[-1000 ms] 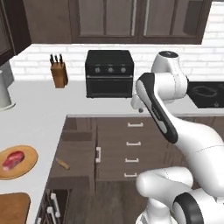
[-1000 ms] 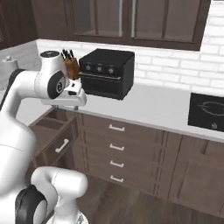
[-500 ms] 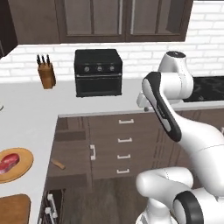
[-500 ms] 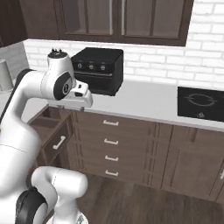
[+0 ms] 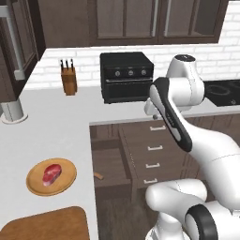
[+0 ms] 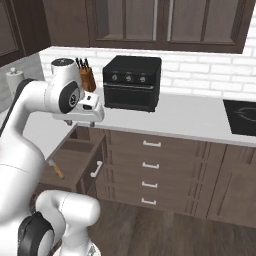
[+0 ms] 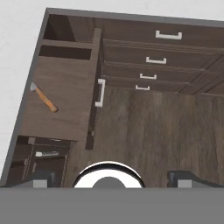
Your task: Pick up the knife from the drawer and place it on the cutting board. Then place the meat from the plate to the cutting board.
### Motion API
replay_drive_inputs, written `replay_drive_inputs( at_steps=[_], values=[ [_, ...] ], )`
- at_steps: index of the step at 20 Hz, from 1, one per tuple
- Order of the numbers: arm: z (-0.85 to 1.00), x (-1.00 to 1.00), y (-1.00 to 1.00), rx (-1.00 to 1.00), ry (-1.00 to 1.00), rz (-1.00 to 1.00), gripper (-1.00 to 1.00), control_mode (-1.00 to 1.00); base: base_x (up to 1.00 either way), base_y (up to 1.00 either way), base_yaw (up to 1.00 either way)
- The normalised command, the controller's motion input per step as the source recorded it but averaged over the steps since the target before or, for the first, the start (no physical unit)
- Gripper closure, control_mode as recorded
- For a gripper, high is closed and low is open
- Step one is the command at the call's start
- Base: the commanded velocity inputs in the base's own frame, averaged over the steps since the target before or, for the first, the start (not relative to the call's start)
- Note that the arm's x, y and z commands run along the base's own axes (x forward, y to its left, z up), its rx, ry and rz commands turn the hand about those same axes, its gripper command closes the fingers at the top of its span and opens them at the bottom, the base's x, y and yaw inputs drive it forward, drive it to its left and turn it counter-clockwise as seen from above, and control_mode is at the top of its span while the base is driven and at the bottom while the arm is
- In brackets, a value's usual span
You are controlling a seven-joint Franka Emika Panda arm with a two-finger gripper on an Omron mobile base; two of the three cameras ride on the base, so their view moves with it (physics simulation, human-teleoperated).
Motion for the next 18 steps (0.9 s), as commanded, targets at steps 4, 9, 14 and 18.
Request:
replay_drive_inputs(
  at_steps=[4,9,14,18],
  values=[
    [0.00,0.00,0.00,0.00,0.00,0.00,-1.00,-1.00,0.00,0.00,0.00],
    [0.00,0.00,0.11,0.00,0.00,0.00,-1.00,-1.00,0.00,0.00,0.00],
    [-0.36,0.00,0.38,-0.02,-0.01,0.00,-1.00,-1.00,0.00,0.00,0.00],
    [-1.00,0.05,0.43,0.00,0.08,0.00,-1.00,-1.00,0.00,0.00,0.00]
  ],
)
